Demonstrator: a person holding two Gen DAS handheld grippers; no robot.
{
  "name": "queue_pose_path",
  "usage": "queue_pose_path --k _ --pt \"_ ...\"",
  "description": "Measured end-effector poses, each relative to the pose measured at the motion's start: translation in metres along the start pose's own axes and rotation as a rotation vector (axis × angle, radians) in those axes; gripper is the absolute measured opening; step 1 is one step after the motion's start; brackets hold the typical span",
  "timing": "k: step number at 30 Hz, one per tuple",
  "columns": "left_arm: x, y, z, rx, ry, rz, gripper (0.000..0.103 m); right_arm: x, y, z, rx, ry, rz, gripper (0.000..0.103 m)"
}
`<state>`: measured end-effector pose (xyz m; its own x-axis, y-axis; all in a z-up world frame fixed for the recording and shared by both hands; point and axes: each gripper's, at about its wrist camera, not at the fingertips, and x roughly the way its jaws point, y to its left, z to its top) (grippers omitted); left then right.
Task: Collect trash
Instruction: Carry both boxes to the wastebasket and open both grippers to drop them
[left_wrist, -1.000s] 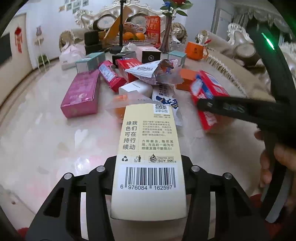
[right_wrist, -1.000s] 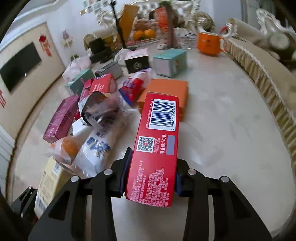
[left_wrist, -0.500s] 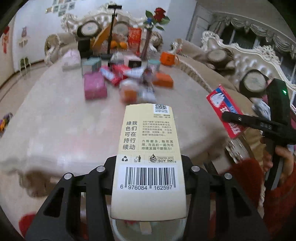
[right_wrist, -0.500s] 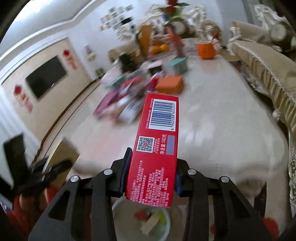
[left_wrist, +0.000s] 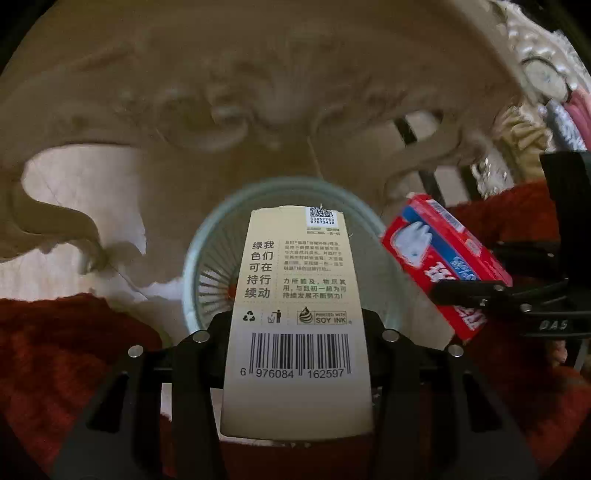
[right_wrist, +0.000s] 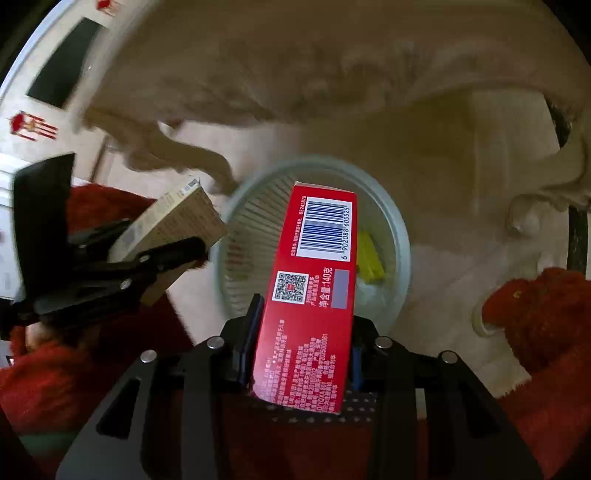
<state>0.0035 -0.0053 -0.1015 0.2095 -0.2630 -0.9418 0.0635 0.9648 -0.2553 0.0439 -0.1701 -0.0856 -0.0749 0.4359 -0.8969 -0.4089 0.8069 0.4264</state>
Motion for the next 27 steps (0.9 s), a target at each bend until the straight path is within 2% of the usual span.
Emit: queue_pose_path --k 6,8,9,10,11,20,23,27 --pt "0.021 0.0 0.0 -0.013 0.058 -0.014 0.048 0.014 0.008 0.009 -0.045 0.018 -0.029 0.038" --pt "0.026 0.003 -0.002 -0.017 0.083 0.003 0.061 0.015 0.01 0.008 -0.055 0.011 -0.034 0.04" --pt "0.028 0.003 -0.002 -0.017 0.092 0.025 0.077 0.017 0.01 0.007 -0.06 0.026 -0.038 0.051" --pt "0.03 0.002 -0.001 -0.019 0.089 0.054 0.08 0.02 0.008 -0.001 -0.062 0.032 -0.046 0.065" --pt "0.029 0.004 -0.001 -0.022 0.085 0.058 0.08 0.022 0.004 -0.005 -0.064 0.033 -0.057 0.069" --pt "0.017 0.01 -0.002 -0.058 0.039 0.04 0.08 0.008 0.001 -0.014 -0.057 0.006 -0.107 0.069" --pt "-0.006 0.006 -0.002 -0.043 -0.012 0.056 0.08 -0.004 0.008 -0.017 -0.095 0.006 -0.121 0.069" --pt "-0.067 0.005 0.003 -0.022 -0.1 0.011 0.08 -0.054 0.025 -0.02 -0.173 -0.044 -0.038 0.069"
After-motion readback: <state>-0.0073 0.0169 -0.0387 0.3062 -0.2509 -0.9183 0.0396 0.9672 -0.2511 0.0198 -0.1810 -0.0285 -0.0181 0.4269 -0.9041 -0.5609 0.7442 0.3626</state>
